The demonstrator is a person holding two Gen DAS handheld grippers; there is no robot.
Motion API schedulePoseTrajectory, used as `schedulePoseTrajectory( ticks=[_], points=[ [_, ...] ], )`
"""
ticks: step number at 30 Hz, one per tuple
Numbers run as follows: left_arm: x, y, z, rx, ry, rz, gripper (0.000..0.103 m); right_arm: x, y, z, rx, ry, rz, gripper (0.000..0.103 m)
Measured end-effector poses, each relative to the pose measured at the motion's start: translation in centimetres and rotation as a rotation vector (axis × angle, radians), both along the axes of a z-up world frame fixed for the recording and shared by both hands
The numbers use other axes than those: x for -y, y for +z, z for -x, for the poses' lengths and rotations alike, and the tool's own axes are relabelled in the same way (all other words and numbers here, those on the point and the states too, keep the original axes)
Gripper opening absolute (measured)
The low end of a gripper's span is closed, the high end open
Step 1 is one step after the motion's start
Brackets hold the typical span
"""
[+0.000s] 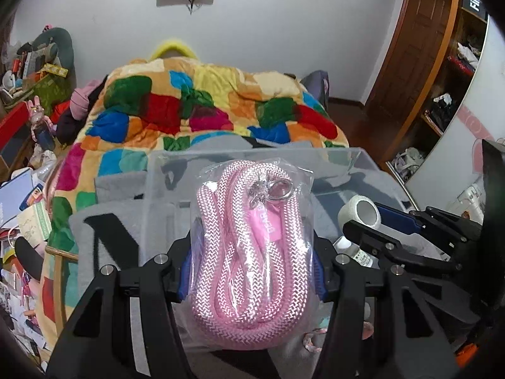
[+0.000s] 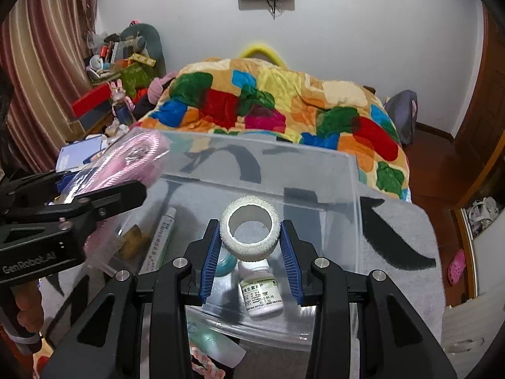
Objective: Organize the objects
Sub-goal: 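Drop the pink rope bag into the box with the left tool while the right drops the tape, then grasp the braided pink-white rope ring with the left tool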
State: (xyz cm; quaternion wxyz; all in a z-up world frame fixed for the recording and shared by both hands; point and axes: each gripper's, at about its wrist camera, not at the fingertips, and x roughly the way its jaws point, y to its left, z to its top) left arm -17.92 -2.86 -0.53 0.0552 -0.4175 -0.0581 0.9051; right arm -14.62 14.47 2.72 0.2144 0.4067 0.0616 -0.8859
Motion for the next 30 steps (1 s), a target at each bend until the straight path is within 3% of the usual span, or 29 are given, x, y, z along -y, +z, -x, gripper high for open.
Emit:
schedulePoseTrajectory(
  ticks=[5,8,15,19,30],
  points=[
    [-0.1,-0.1,-0.2,-0.002,-0.001,0.003,0.058,-0.7,0.0,-0.5,0.004,0.004,-0.016,0.038],
    [-0.3,0.8,-1.2,-0.040,-0.014,0.018,0.058,-1.2,0.7,-1.4,-0.019,0.011,-0.009,0.046],
    [-1.0,2.8,-4.5,-0.107,-0.045,0.067,0.059,-2.8,2.4,-4.5,-0.068,0.048,0.028,0.046],
    [-1.5,2.8,-6.7,-0.115,-0.073,0.057,0.059,-3.9,2.3,-6.8,-0.072,0.067,0.033,0.046],
    [-6.5,-2.0,-9.5,0.008,-0.196,0.022,0.059,-7.7,-1.6,-9.4,0.010,0.020,0.005,0.046]
  ],
)
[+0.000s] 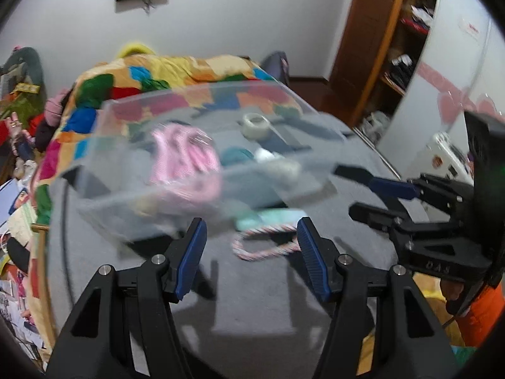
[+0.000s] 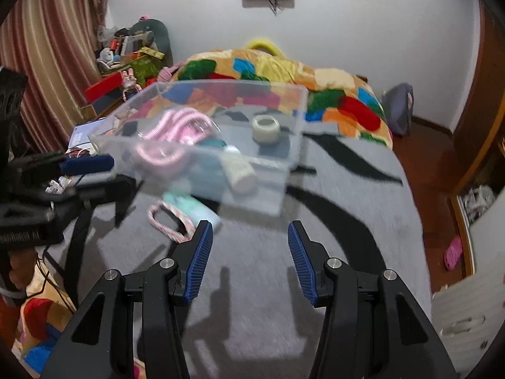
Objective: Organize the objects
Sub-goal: 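Grasp the braided pink-white rope ring with the left tool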
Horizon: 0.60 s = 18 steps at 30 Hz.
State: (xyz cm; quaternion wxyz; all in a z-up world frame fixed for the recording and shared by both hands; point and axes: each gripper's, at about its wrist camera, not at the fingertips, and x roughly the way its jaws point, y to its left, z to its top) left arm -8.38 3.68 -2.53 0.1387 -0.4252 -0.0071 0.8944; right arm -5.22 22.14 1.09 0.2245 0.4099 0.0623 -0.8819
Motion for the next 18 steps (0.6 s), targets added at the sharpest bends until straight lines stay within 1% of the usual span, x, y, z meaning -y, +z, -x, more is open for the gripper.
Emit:
schedulePoseTrajectory(
  ticks=[4,6,7,9,10,11,12,14,15,18],
  points=[
    [-2.8,-1.6,0.0,0.042,-0.058,-0.003,0.059,-1.8,-0.7,0.0,0.020,-0.035,0.007,0.046],
    [-4.1,-2.4,0.1,0.054,-0.078,0.012,0.059,-2.3,-0.9,-0.2,0.026,-0.042,0.008,0.046],
    [-4.4,-2.7,0.1,0.057,-0.079,0.017,0.057,-2.4,-1.0,-0.2,0.029,-0.042,0.009,0.046],
    [-5.1,-3.5,0.5,0.072,-0.079,0.026,0.048,-2.5,-1.2,-0.2,0.035,-0.038,0.011,0.046],
    [-5.3,-3.9,0.6,0.076,-0.072,0.036,0.039,-2.5,-1.3,-0.1,0.040,-0.036,0.013,0.046],
    [-5.4,-4.1,0.6,0.066,-0.058,0.053,0.032,-2.3,-1.4,-0.1,0.044,-0.034,0.015,0.046],
    [-5.3,-4.1,0.4,0.055,-0.052,0.058,0.028,-2.1,-1.5,0.1,0.050,-0.028,0.022,0.046],
    [-4.6,-4.1,0.1,0.059,-0.051,0.030,0.008,-1.6,-1.6,0.3,0.060,-0.014,0.031,0.046],
    [-4.0,-4.1,0.0,0.069,-0.047,0.016,0.005,-1.3,-1.6,0.5,0.064,-0.003,0.035,0.046],
    [-2.0,-4.4,-0.7,0.085,-0.015,0.004,0.003,0.5,-1.6,0.9,0.067,0.057,0.040,0.046]
  ],
)
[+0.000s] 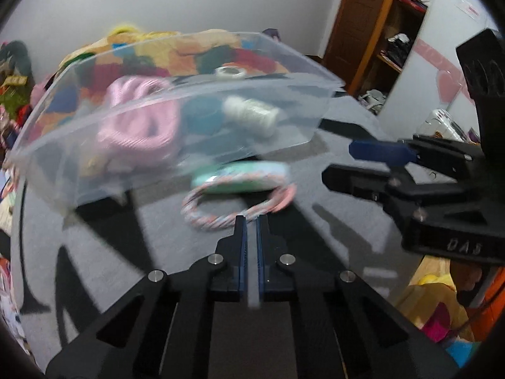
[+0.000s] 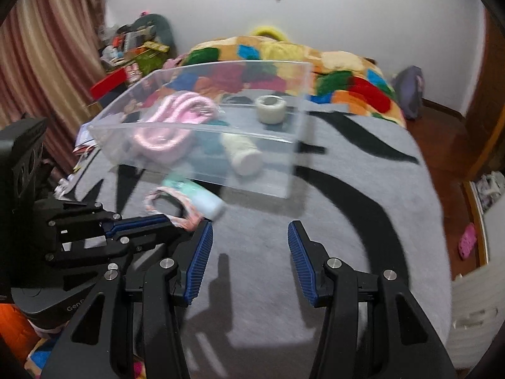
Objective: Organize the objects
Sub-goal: 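Grasp the braided pink-white rope ring with the left tool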
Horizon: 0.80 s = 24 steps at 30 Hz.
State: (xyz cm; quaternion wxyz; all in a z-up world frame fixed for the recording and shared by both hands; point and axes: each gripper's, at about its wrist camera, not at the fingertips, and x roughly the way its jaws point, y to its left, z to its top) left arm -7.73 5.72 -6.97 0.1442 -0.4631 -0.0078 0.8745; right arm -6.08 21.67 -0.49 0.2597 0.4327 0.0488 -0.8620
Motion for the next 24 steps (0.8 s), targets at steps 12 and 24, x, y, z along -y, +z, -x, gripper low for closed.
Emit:
schedulePoseTrajectory(
  ticks=[12,24],
  points=[
    [7.4,0.6,-3.1,0.016,0.134,-0.050,0.004,4.0,-1.6,1.8,0.012,0.055,-0.057,0.046],
    [-2.5,2.1,-0.2,-0.042,-0.085,0.000,0.046,-2.3,0.6,0.0,-0.006,-0.050,-0.008,0.046]
  ],
)
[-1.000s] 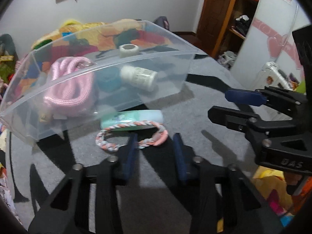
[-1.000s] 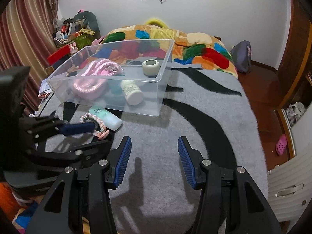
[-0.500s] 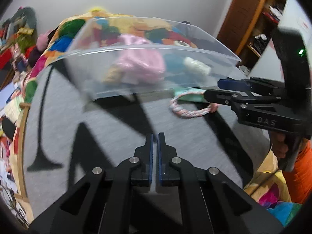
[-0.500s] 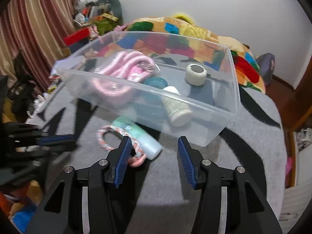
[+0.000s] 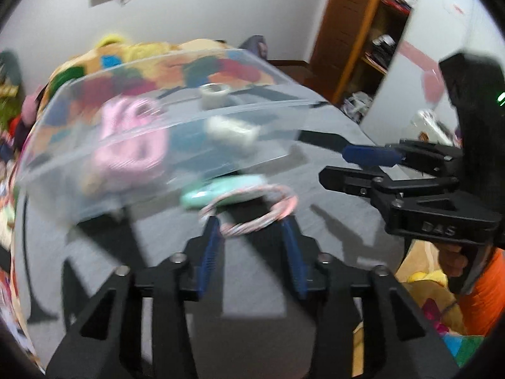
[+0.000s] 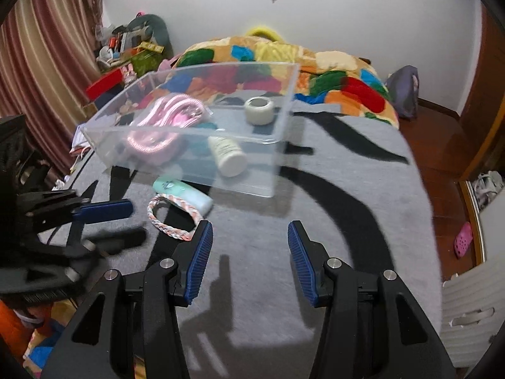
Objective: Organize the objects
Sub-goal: 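Grasp the braided pink-white rope ring with the left tool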
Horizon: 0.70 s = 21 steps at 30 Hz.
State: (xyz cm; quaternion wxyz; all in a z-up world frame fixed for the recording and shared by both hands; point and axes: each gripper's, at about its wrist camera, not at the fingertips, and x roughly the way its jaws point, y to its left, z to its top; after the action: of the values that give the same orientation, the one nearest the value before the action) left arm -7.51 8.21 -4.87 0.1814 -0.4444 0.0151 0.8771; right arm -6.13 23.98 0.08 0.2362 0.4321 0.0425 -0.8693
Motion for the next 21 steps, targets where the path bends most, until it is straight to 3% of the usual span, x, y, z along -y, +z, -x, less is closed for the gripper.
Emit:
schedulePoseTrajectory(
  ticks=[4,5,8,9,12,21],
  points=[
    [-2.8,-1.1,1.6,0.021,-0.047,0.050,0.046,-1.5,0.6,-0.5,-0.019,-0.027,0.002,0.046],
    [-3.3,-1.4,1.8,0.019,-0.044,0.075,0.043,-1.7,0.7,-0.5,-0.018,-0.032,0.005,0.046],
    [-3.3,-2.1,2.1,0.009,-0.008,0.084,0.014,-1.9,0.4,-0.4,-0.005,-0.035,0.009,0.046],
    [-2.9,-2.1,2.1,0.011,0.005,0.071,0.011,-1.9,0.2,-0.4,-0.001,-0.033,0.011,0.046],
    [-0.8,-2.0,1.6,0.038,0.049,0.010,0.011,-1.3,-0.5,-0.3,0.016,-0.016,0.016,0.046],
    [6.4,-1.4,-1.6,0.056,0.182,-0.052,0.011,5.2,-1.1,0.8,0.017,0.135,-0.013,0.046]
  ],
)
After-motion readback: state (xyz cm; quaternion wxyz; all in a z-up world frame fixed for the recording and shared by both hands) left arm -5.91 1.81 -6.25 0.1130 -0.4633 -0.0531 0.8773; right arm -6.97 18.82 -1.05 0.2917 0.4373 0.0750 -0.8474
